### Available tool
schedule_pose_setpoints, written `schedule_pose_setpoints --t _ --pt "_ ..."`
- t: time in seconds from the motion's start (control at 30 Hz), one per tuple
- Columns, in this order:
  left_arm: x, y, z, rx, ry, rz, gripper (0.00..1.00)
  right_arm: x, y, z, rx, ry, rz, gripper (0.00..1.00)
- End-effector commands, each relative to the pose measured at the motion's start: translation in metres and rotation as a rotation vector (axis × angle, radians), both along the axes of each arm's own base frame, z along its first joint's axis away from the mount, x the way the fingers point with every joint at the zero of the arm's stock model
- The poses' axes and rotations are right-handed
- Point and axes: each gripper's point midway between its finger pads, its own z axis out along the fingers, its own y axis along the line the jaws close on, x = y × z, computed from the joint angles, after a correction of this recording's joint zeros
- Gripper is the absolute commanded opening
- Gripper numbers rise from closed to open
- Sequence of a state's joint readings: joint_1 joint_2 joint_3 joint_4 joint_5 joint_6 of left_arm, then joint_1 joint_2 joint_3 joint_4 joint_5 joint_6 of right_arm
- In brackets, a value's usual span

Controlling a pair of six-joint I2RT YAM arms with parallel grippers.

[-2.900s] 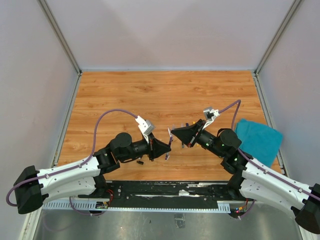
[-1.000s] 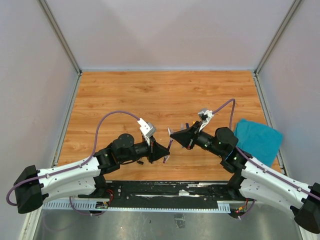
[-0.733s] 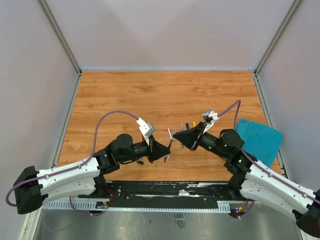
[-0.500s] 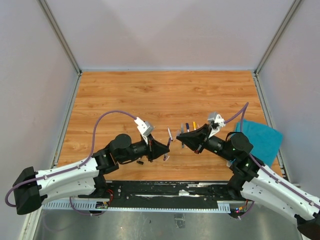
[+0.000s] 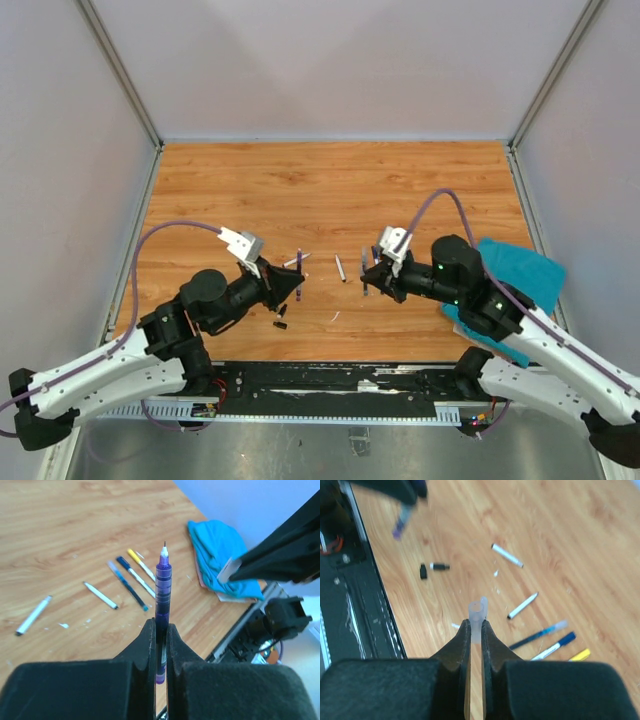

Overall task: Insert the pens into the pen caps
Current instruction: Place the pen cap at the center of the board.

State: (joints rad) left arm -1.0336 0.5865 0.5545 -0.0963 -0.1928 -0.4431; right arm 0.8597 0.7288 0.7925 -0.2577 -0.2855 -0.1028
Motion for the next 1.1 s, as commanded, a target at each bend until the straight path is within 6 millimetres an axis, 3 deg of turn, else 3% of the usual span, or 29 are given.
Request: schedule_pose_setpoints --t 0.0,0.13,0.27,0.4,0.6,0.73,1.07 --pt "0.011 0.039 0.02 0.053 -0.035 0.156 0.01 -0.008 -0.012 -0.051 -0.242 0.111 0.027 0.02" --pt "0.011 0.057 0.033 0.076 -0.054 0.202 0.0 -0.012 0.001 -0.072 -0.357 0.029 0.098 0.03" --pt "0.011 0.072 0.043 0.093 -0.073 0.238 0.0 -0.02 0.009 -0.103 -0.598 -0.128 0.231 0.04" --pt "0.01 0.084 0.047 0.109 -0.085 0.269 0.0 -0.028 0.004 -0.139 -0.828 -0.111 0.368 0.05" --pt "0.007 0.098 0.052 0.086 -0.097 0.298 0.0 -0.04 -0.007 -0.177 -1.108 0.016 0.498 0.05" --pt "0.007 0.103 0.053 0.08 -0.099 0.312 0.0 -0.051 -0.001 -0.194 -1.178 0.095 0.546 0.07" --pt "0.006 0.111 0.054 0.064 -0.105 0.334 0.0 -0.056 0.008 -0.224 -1.263 0.16 0.601 0.11"
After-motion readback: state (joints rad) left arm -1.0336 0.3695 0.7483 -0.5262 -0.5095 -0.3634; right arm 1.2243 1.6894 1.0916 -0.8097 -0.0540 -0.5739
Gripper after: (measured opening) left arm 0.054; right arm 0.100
